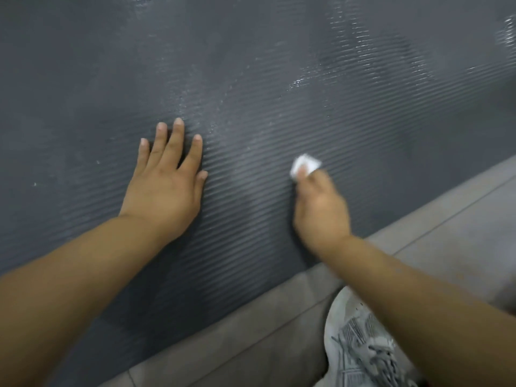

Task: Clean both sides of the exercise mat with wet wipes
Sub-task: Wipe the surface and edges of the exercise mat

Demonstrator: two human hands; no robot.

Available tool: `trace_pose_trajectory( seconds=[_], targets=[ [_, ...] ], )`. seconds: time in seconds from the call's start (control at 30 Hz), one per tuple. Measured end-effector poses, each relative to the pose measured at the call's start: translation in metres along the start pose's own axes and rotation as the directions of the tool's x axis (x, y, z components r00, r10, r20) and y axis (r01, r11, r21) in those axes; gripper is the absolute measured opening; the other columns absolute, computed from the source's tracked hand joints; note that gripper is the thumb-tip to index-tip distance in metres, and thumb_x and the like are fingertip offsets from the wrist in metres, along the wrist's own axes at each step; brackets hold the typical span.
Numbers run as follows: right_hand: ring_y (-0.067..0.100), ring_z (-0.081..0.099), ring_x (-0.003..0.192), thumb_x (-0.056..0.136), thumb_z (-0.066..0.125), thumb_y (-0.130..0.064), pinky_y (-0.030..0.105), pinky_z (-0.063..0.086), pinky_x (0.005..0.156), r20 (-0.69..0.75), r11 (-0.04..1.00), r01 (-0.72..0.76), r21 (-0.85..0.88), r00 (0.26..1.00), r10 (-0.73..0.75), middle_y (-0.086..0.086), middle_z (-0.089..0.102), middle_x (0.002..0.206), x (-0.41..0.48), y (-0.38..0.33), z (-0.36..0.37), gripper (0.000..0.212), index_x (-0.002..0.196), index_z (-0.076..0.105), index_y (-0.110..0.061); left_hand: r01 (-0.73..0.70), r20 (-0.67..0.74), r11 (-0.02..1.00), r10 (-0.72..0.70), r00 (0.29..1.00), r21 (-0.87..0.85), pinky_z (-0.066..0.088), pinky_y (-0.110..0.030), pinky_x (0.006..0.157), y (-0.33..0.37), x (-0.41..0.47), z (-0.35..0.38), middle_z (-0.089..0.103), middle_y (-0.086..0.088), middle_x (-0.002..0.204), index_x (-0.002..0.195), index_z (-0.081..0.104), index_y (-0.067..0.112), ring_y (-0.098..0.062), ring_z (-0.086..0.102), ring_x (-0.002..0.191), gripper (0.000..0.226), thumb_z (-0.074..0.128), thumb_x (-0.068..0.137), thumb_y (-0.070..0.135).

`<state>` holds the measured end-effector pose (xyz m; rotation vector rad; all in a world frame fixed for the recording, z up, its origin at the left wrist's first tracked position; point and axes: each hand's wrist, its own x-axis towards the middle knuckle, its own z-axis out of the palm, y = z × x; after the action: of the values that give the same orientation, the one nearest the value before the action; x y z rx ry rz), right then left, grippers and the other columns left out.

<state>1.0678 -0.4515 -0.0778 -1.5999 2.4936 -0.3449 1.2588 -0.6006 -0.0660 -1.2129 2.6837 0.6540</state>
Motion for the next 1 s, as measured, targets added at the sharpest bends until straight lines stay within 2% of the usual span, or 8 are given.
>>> trace_pose_trajectory(
  seconds=[0.1,0.2,0.3,0.47,0.63,0.8,0.9,1.0],
  targets=[
    [0.028,0.056,0.057,0.081,0.041,-0.009,0.032,0.048,0.046,0.157,0.864,0.501,0.056,0.850,-0.503,0.014,0.050,0.108,-0.059,-0.044,0.013,0.049,0.128,0.041,0.003,-0.085,-0.011,0.996,0.085,0.996,0.003,-0.013,-0.037,0.113,0.008,0.003,0.005,-0.005,-0.011,0.158,0.150,0.011,0.008,-0.028,-0.011,0.145,0.057,0.025,0.100,0.032],
    [0.023,0.050,0.053,0.084,0.043,-0.010,0.031,0.041,0.045,0.202,0.805,0.593,0.032,0.785,-0.586,0.007,0.044,0.095,-0.059,-0.023,0.004,0.043,0.126,0.041,-0.001,-0.104,-0.006,0.993,0.104,0.995,0.047,-0.013,-0.035,0.113,0.007,0.004,0.006,-0.005,-0.010,0.158,0.150,0.010,0.008,-0.027,-0.010,0.145,0.059,0.023,0.099,0.034],
    [0.034,0.055,0.054,0.083,0.040,-0.011,0.036,0.046,0.042,0.058,0.985,0.122,-0.123,0.992,-0.115,0.020,0.057,0.089,-0.040,0.041,-0.013,0.047,0.128,0.046,0.002,-0.092,0.013,0.993,0.091,0.996,0.075,-0.012,-0.035,0.114,0.006,0.003,0.006,-0.007,-0.008,0.158,0.150,0.007,0.009,-0.025,-0.011,0.145,0.060,0.020,0.099,0.036],
    [0.037,0.047,0.112,0.092,0.038,-0.007,0.040,0.041,0.087,0.070,0.829,-0.537,-0.153,0.831,0.551,0.019,0.042,0.131,-0.051,0.051,-0.031,0.047,0.139,0.036,-0.006,-0.064,0.009,0.994,0.064,0.998,0.088,-0.011,-0.040,0.114,0.013,0.003,0.011,-0.008,-0.011,0.158,0.150,0.006,0.006,-0.029,-0.011,0.145,0.058,0.022,0.101,0.031],
    [0.030,0.053,0.107,0.098,0.030,-0.015,0.031,0.038,0.074,0.404,0.992,-0.071,-0.108,0.908,0.109,0.007,0.041,0.132,-0.087,-0.048,-0.008,0.045,0.143,0.028,-0.012,-0.072,0.015,0.993,0.071,0.997,0.088,-0.012,-0.040,0.113,0.012,0.003,0.011,-0.009,-0.011,0.158,0.150,0.005,0.006,-0.030,-0.012,0.144,0.058,0.022,0.101,0.031],
    [0.020,0.054,0.055,0.088,0.039,-0.013,0.030,0.042,0.047,0.455,0.941,0.331,0.067,0.829,-0.324,0.008,0.042,0.101,-0.087,-0.042,-0.007,0.041,0.126,0.041,0.000,-0.086,0.080,0.993,0.080,0.994,0.078,-0.011,-0.039,0.114,0.007,0.002,0.004,-0.012,-0.009,0.158,0.151,0.002,0.009,-0.027,-0.013,0.144,0.059,0.021,0.100,0.035],
    [0.030,0.060,0.082,0.089,0.039,-0.008,0.031,0.041,0.060,0.349,0.962,-0.028,-0.273,0.928,0.126,0.012,0.044,0.117,-0.045,0.012,-0.038,0.044,0.133,0.038,-0.003,-0.072,0.161,0.990,0.053,0.986,0.118,-0.010,-0.041,0.115,0.010,0.004,-0.001,-0.019,-0.008,0.156,0.150,-0.006,0.011,-0.027,-0.017,0.144,0.059,0.015,0.101,0.036],
    [0.036,0.050,0.107,0.091,0.043,-0.006,0.035,0.042,0.083,0.245,0.793,-0.400,-0.459,0.801,0.546,0.016,0.042,0.131,-0.008,0.062,-0.100,0.034,0.125,0.045,-0.004,-0.053,0.224,0.984,0.014,0.975,0.169,-0.008,-0.045,0.115,0.016,0.005,-0.005,-0.022,-0.010,0.155,0.149,-0.012,0.010,-0.029,-0.018,0.143,0.057,0.010,0.102,0.034]
  ],
)
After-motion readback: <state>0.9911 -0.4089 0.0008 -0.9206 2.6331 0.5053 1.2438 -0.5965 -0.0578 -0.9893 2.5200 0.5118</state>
